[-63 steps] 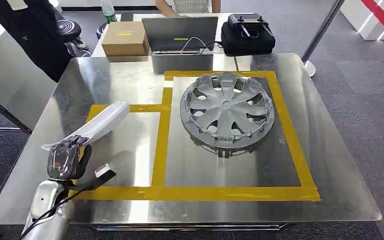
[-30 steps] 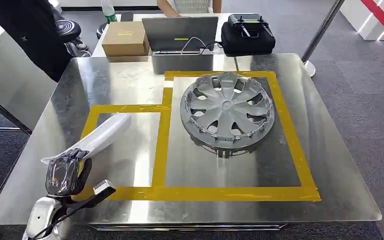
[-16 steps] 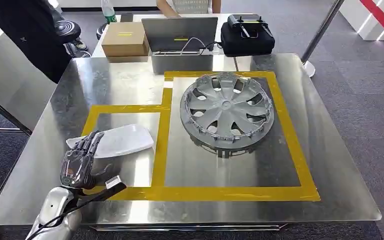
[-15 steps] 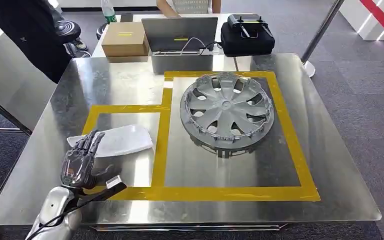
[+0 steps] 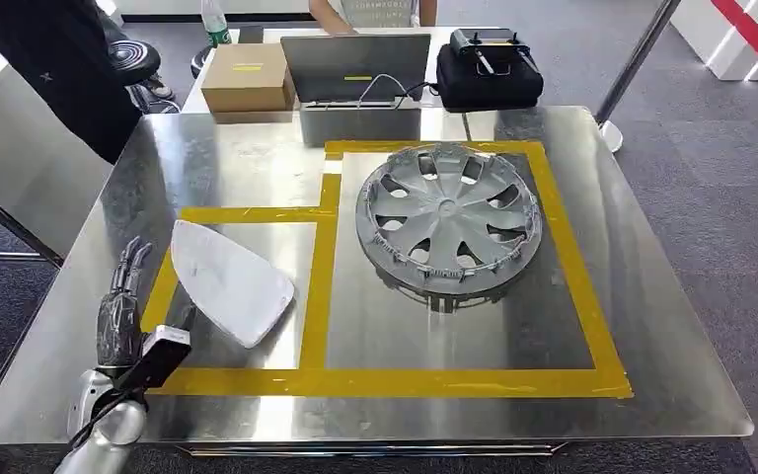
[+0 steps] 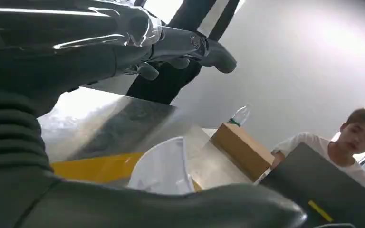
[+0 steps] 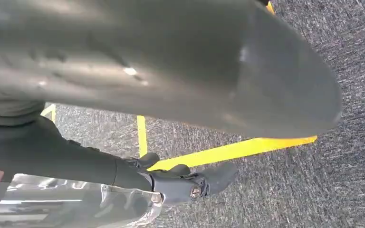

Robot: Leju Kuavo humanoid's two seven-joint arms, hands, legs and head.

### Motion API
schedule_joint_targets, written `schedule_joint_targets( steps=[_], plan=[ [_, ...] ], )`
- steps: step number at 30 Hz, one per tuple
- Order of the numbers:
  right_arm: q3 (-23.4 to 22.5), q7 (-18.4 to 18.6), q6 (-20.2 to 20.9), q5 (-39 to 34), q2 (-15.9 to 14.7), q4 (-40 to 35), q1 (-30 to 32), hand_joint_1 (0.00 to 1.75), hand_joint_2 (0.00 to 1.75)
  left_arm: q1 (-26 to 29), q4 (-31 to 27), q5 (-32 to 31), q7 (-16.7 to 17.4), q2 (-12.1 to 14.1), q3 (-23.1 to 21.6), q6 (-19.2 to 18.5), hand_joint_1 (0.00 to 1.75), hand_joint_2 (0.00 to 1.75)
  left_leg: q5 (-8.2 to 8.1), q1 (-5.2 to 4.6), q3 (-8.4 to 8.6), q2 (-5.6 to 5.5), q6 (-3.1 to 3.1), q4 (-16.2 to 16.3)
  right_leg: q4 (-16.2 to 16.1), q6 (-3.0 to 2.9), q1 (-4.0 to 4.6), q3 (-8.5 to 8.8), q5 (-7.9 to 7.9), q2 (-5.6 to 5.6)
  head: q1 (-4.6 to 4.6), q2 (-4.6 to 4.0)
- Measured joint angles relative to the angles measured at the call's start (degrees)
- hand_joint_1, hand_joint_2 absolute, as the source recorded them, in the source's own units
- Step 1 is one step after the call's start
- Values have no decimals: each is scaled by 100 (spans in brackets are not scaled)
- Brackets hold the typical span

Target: Take the parts from the cabinet and place them on the table.

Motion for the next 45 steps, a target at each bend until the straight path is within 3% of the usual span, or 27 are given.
schedule_joint_targets(
  steps=[19,21,22,23,26,28,29,30,33,35,36,37,39,40,41,42,43,45],
  plan=[
    [-46,-7,0,0,7,0,0,0,0,125,-339,-41,-50,-37,157,-46,0,0,0,0,5,-1,0,0,0,1,0,6,-1,0,0,0],
    [-46,-22,0,13,4,0,0,0,0,171,-411,667,-506,-55,210,-574,0,0,0,0,5,1,0,0,0,1,0,7,-1,1,0,0],
    [-46,-33,2,26,4,-2,2,0,0,229,-545,1267,-703,-83,255,-926,0,0,0,0,5,3,0,0,0,1,0,7,-1,3,0,0],
    [-46,-44,2,48,4,0,11,0,0,337,-837,2254,-836,-120,294,-1412,0,0,-1,0,6,6,-1,0,0,1,0,6,-1,6,0,0],
    [-46,-50,18,74,-4,0,27,0,0,515,-1616,3782,-918,-286,538,-2768,0,0,-4,0,4,3,1,0,0,4,0,6,-4,3,-2,-2],
    [-46,-50,37,85,-7,-2,23,0,0,628,-2095,4039,-931,-453,807,-3562,0,0,-10,0,6,2,3,0,0,7,-1,8,-6,3,-2,0],
    [-46,-50,39,85,-7,0,23,0,0,664,-2280,4037,-935,-540,918,-3786,0,0,-15,-3,5,2,8,6,-6,11,-7,11,-4,3,0,-2],
    [-46,-50,48,85,0,-2,25,0,0,681,-2422,3993,-935,-619,999,-3915,0,0,-39,-21,0,-1,56,27,-23,27,-26,14,0,2,-2,0],
    [-46,-48,55,90,7,0,22,0,0,708,-2699,3825,-935,-706,1112,-4006,0,0,-35,-38,9,0,89,33,-26,67,-44,30,15,1,-2,0],
    [-46,-48,55,92,4,-2,20,0,0,719,-2789,3680,-935,-721,1117,-3997,0,0,80,-35,55,0,173,-73,-98,137,-31,69,71,3,-9,0],
    [-46,-48,55,94,0,0,14,0,0,715,-2810,3637,-933,-752,1102,-3954,0,0,153,25,137,38,171,-176,-39,131,-39,41,-3,-8,0,0],
    [-46,-48,55,96,-2,0,15,0,0,710,-2821,3602,-933,-769,1086,-3927,0,0,182,37,140,36,206,-207,134,145,-32,-24,-183,-12,11,0],
    [-46,-48,55,98,-13,-2,13,0,0,757,-2832,3576,-933,-798,1080,-3895,0,0,198,53,108,59,211,-205,983,197,-50,-366,-651,-14,15,0],
    [-46,-48,54,101,-22,-2,16,0,0,779,-2835,3574,-933,-804,1077,-3895,0,0,201,59,94,67,206,-199,1388,228,-58,-526,-804,-14,11,0],
    [-46,-48,55,105,-24,-2,22,0,0,801,-2835,3574,-933,-811,1071,-3893,0,0,208,66,87,70,193,-195,1598,253,-70,-591,-823,-15,17,-2],
    [-46,-48,52,111,-26,-2,25,0,0,821,-2835,3576,-933,-811,1069,-3886,0,0,212,79,87,73,184,-192,1503,271,-91,-518,-710,-16,11,0],
    [-46,-48,55,116,-37,-2,23,0,0,837,-2835,3589,-933,-813,1066,-3886,0,0,210,100,87,74,160,-180,1145,293,-117,-301,-494,-20,13,0],
    [-46,-50,59,120,-59,-2,16,0,0,853,-2852,3600,-933,-817,1062,-3886,0,0,167,139,65,69,66,-94,66,364,-183,296,-90,-37,17,-2]
  ],
)
